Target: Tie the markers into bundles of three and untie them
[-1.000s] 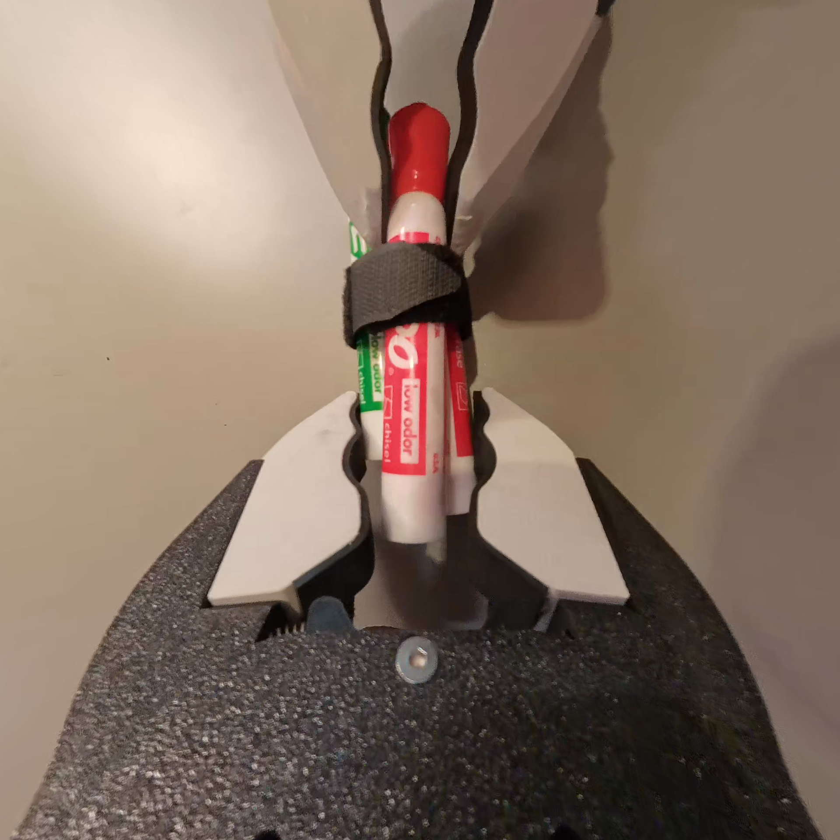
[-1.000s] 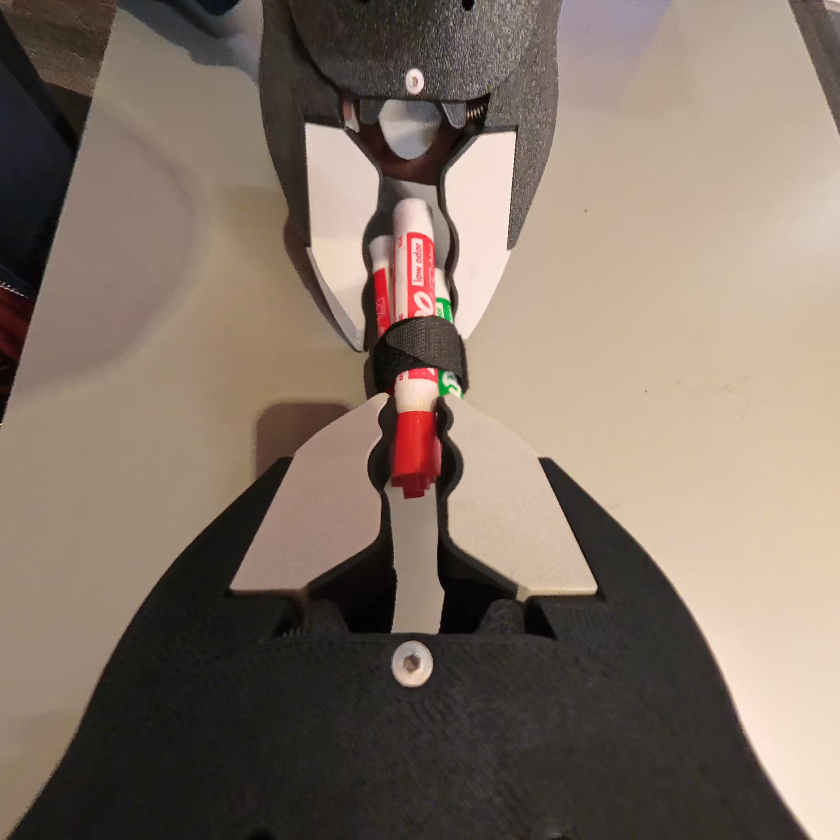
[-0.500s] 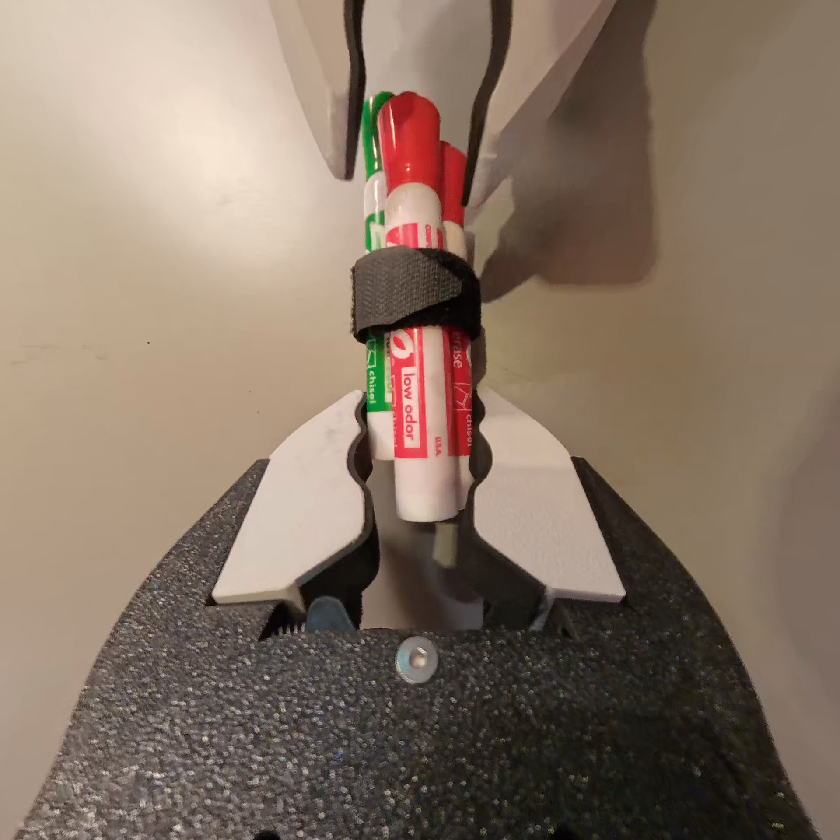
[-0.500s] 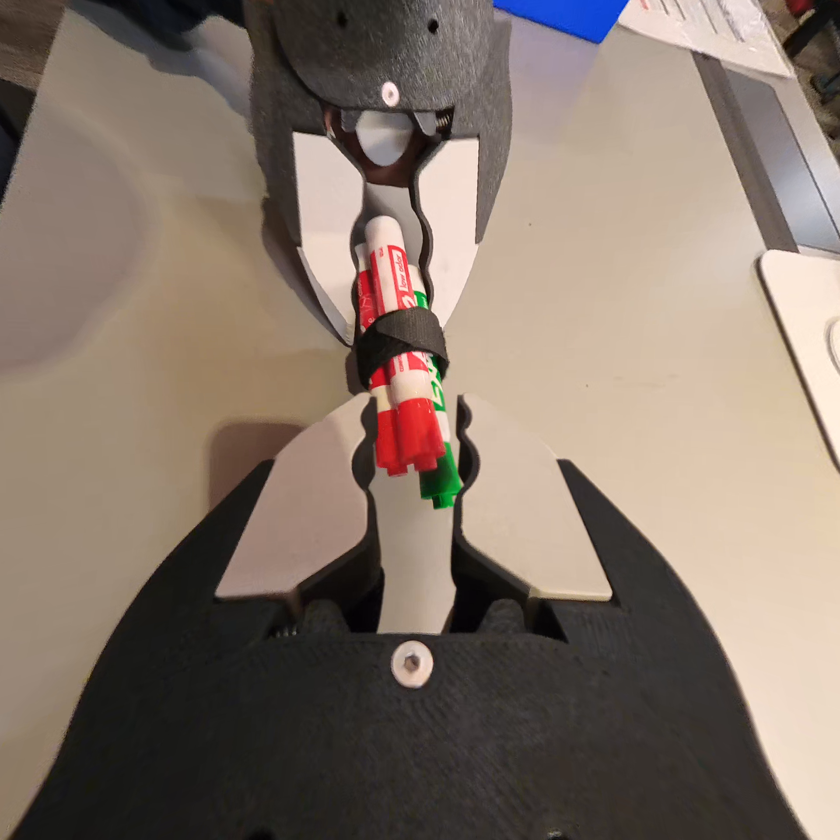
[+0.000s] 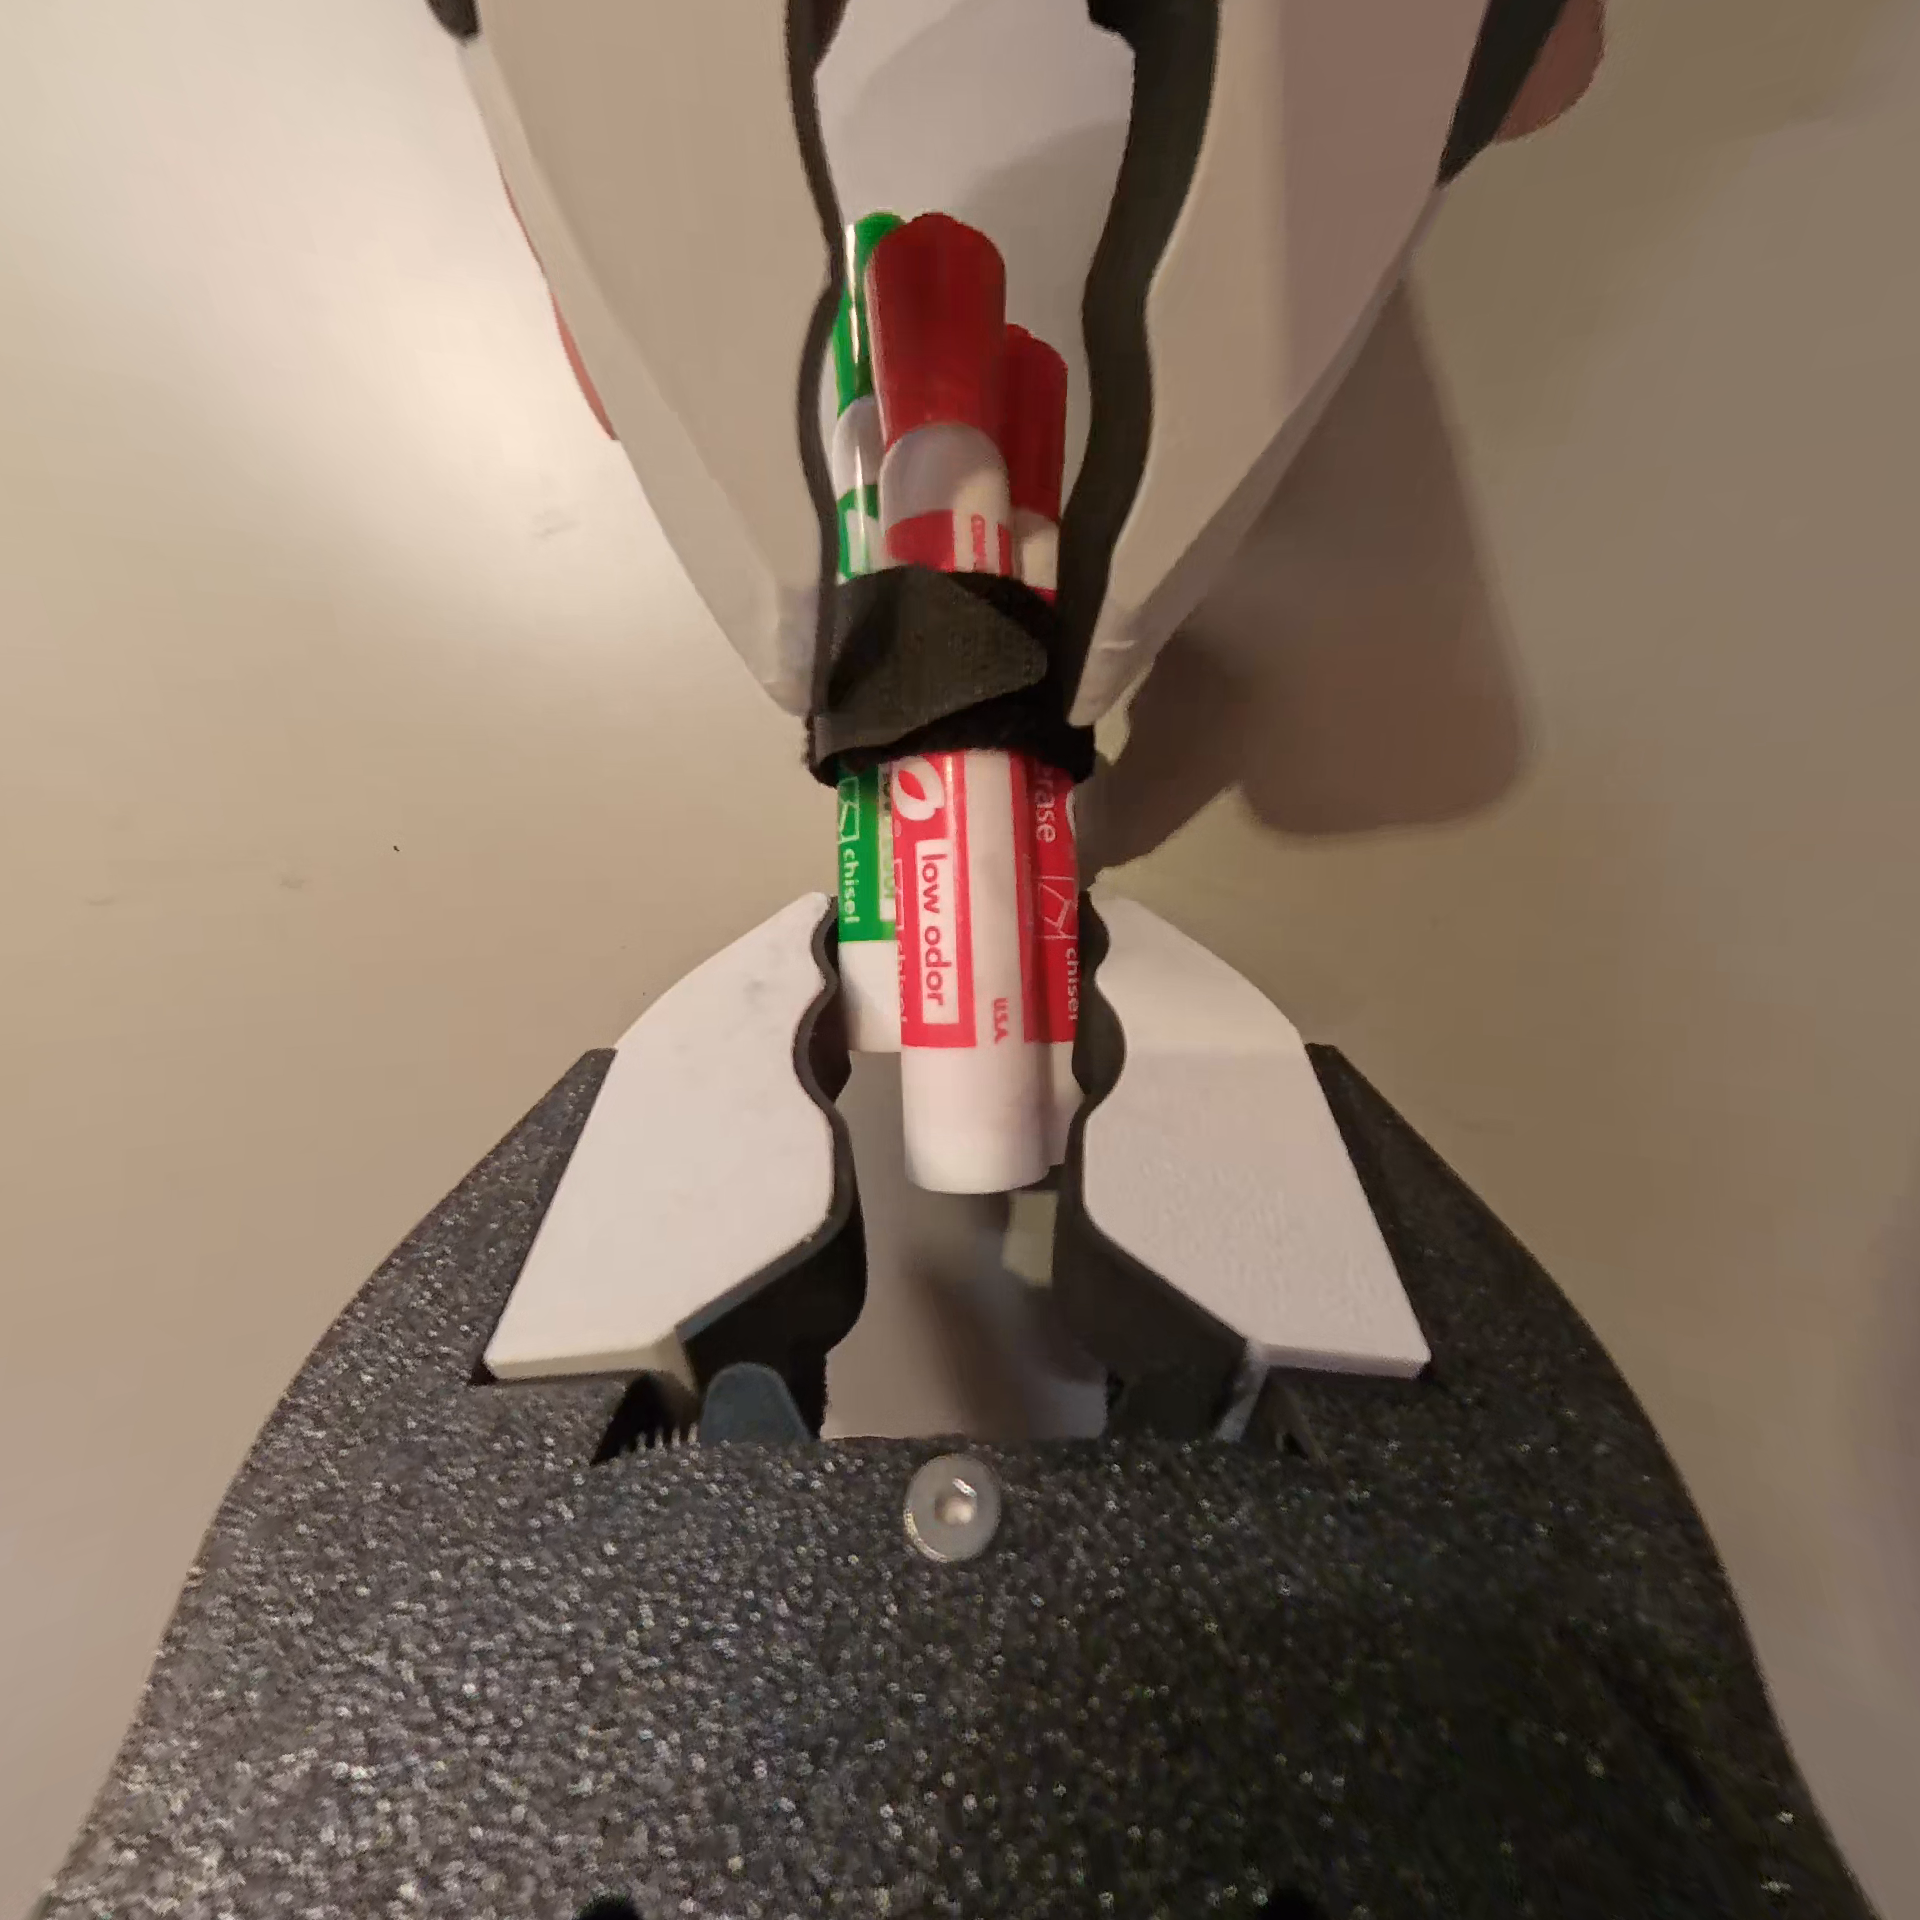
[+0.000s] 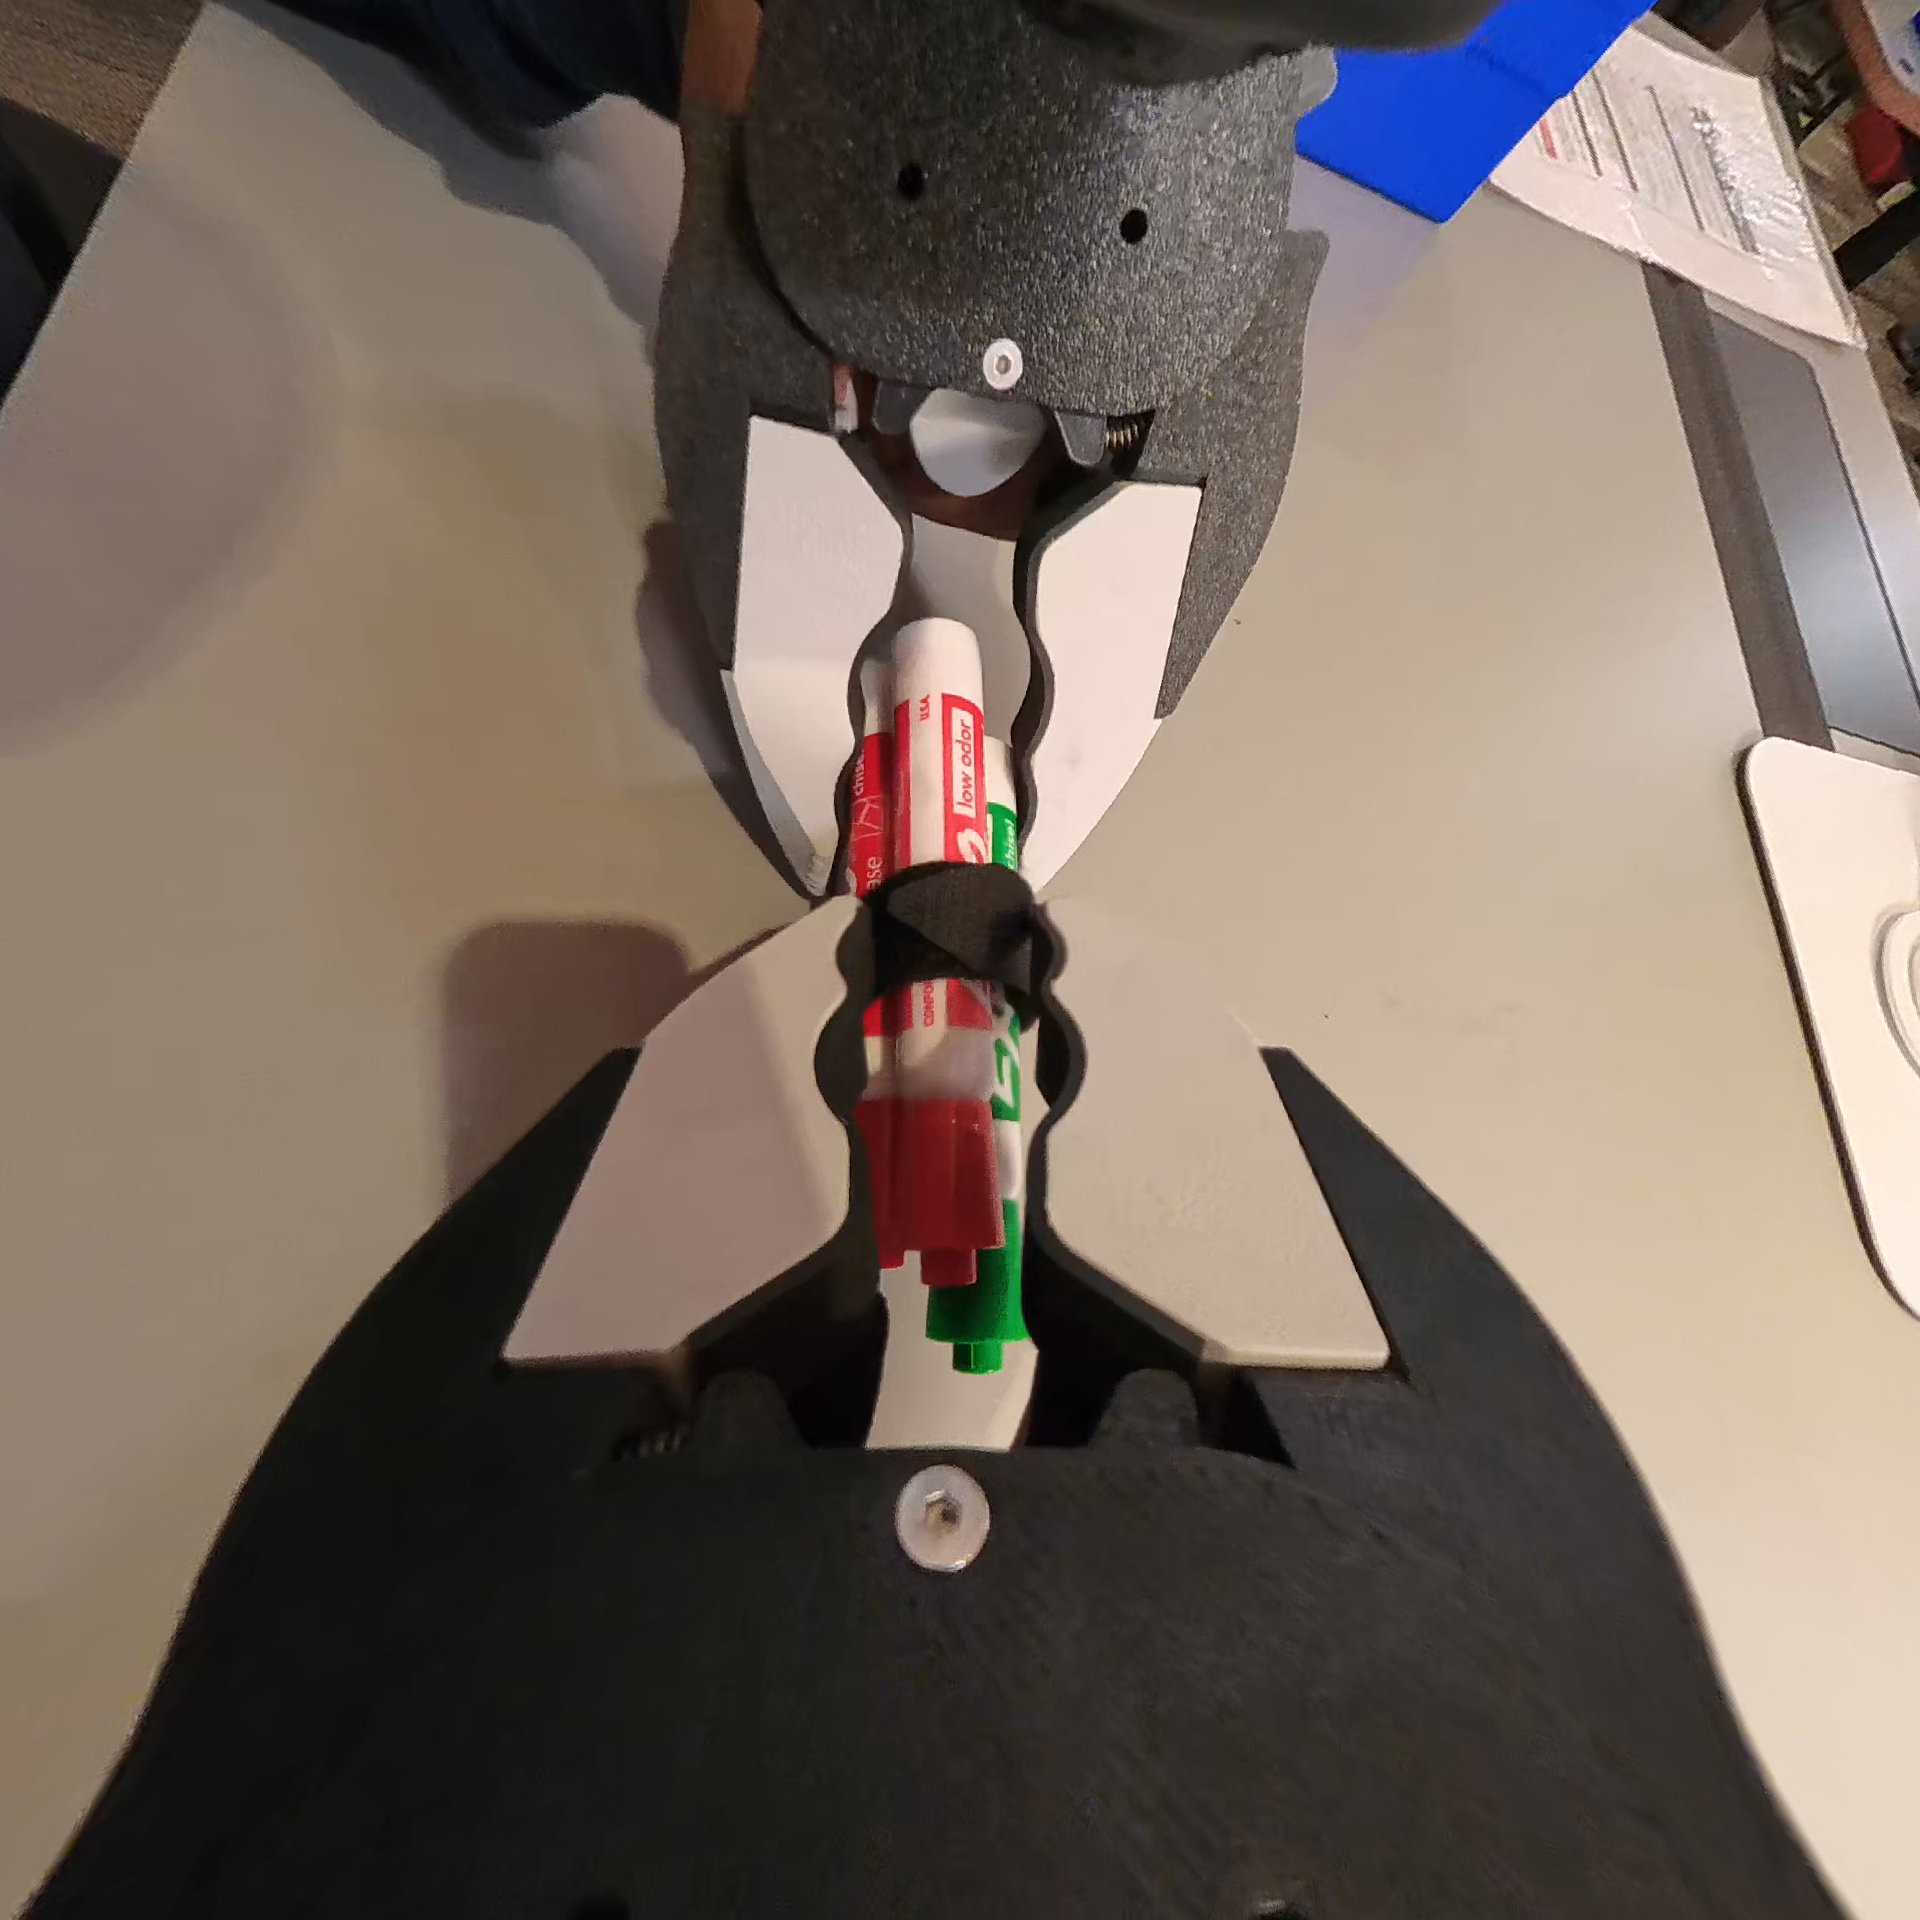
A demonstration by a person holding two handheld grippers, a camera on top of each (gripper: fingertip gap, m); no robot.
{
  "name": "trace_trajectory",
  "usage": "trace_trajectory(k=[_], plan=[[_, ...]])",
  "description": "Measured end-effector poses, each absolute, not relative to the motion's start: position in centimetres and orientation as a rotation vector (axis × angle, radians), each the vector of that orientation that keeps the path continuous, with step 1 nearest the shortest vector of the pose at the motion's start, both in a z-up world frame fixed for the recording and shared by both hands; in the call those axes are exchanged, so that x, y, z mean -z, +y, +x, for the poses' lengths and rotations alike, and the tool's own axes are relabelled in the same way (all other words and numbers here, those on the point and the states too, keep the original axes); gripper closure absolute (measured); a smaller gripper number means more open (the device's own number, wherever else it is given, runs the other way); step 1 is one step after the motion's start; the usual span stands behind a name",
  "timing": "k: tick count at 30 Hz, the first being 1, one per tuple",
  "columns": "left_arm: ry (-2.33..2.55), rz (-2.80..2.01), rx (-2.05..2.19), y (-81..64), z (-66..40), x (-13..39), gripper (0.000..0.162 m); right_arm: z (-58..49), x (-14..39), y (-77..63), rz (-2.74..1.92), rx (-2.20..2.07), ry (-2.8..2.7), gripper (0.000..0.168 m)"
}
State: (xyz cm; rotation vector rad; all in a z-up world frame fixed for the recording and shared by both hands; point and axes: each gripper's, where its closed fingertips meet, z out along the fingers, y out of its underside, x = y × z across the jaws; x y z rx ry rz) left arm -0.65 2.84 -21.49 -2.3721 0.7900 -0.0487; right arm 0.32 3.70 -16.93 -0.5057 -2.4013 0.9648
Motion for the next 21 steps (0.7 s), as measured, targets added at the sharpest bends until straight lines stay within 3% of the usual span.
trace_trajectory(k=[21], plan=[[0.849, -2.341, -0.097, 3.11, -1.00, 21.35, 0.121, 0.46, 16.48, 3.83, -0.712, -1.225, -2.416, 0.147]])
